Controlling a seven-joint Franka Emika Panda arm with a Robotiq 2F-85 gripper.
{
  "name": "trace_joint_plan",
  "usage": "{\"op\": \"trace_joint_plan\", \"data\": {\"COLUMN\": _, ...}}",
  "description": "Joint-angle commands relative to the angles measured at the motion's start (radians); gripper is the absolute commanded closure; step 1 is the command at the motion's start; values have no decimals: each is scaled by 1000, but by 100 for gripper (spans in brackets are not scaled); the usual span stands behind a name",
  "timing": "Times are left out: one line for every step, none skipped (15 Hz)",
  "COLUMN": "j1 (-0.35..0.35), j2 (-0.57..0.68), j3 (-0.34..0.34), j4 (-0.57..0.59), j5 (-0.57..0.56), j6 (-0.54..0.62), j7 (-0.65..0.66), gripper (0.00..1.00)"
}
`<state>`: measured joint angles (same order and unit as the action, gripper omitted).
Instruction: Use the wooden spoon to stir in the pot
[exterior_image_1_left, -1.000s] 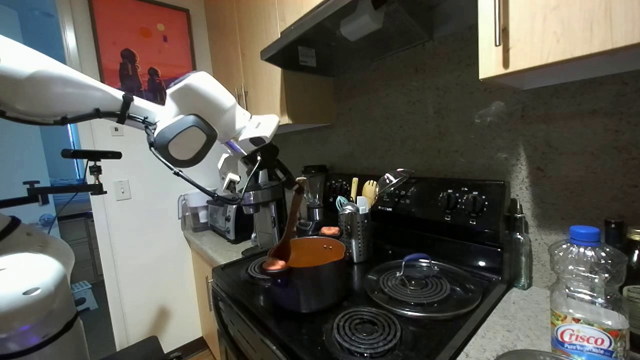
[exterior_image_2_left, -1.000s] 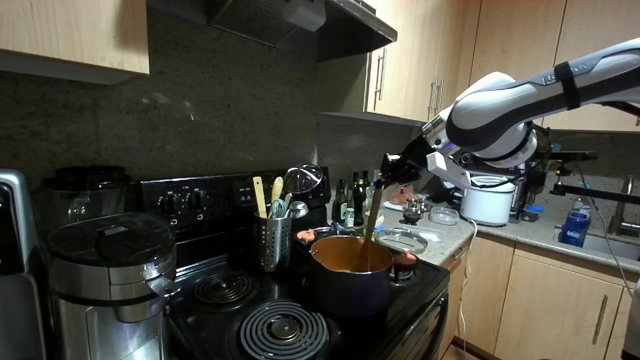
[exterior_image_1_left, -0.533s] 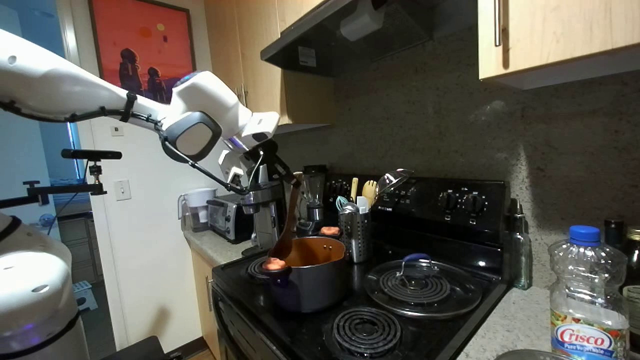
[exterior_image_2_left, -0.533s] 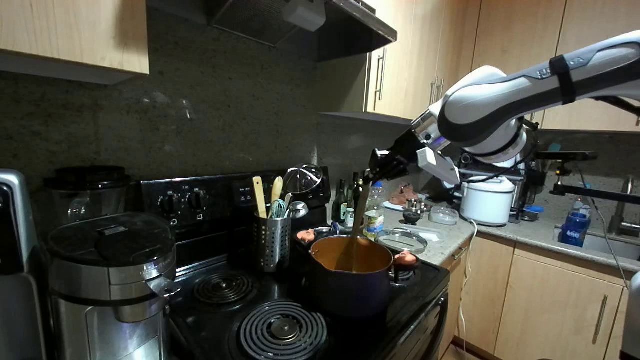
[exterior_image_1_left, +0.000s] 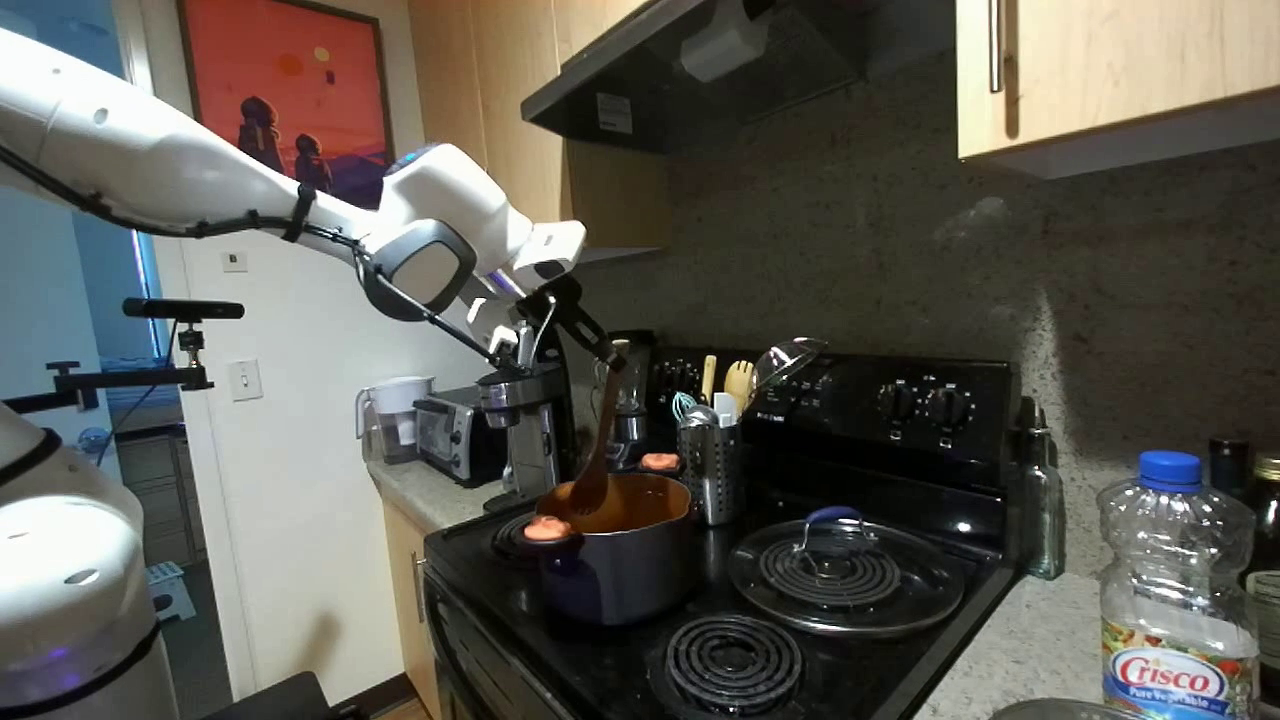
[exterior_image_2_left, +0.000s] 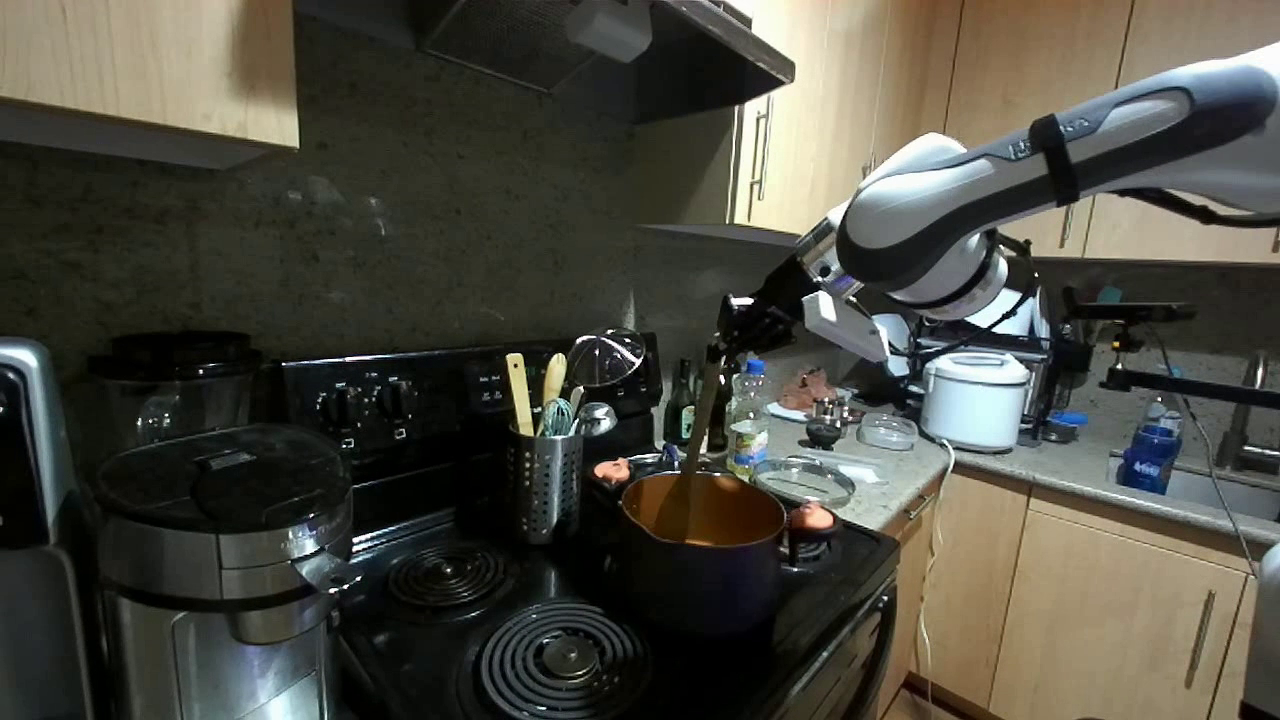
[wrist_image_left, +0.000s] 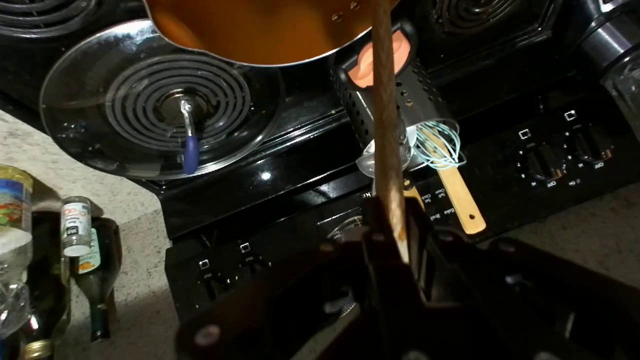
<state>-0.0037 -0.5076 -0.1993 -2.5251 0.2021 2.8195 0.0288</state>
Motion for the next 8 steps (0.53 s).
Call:
{"op": "trace_joint_plan", "data": {"j1": -18, "j2": 103, "j3": 15, "j4": 80, "j5": 10, "j6": 5, "j7": 21, "gripper": 94}}
{"op": "trace_joint_plan", "data": {"j1": -21, "j2": 124, "j3": 16, "j4": 96, "j5": 10, "j6": 1, "j7": 25, "gripper": 94}}
{"op": "trace_joint_plan", "data": {"j1": -23, "j2": 144, "j3": 14, "j4": 111, "j5": 12, "j6": 0, "j7": 28, "gripper": 94}}
{"op": "trace_joint_plan", "data": {"j1": -28, "j2": 165, "j3": 15, "j4": 126, "j5": 12, "j6": -2, "j7": 35, "gripper": 94}}
{"op": "trace_joint_plan", "data": {"j1": -33, "j2": 186, "j3": 15, "j4": 142, "j5": 12, "j6": -4, "j7": 41, "gripper": 94}}
{"op": "trace_joint_plan", "data": {"j1": -39, "j2": 204, "j3": 14, "j4": 157, "j5": 12, "j6": -6, "j7": 44, "gripper": 94}}
{"op": "trace_joint_plan", "data": {"j1": -45, "j2": 221, "j3": 13, "j4": 172, "j5": 14, "j6": -8, "j7": 47, "gripper": 94}}
{"op": "trace_joint_plan", "data": {"j1": -51, "j2": 237, "j3": 12, "j4": 187, "j5": 15, "j6": -10, "j7": 49, "gripper": 94}}
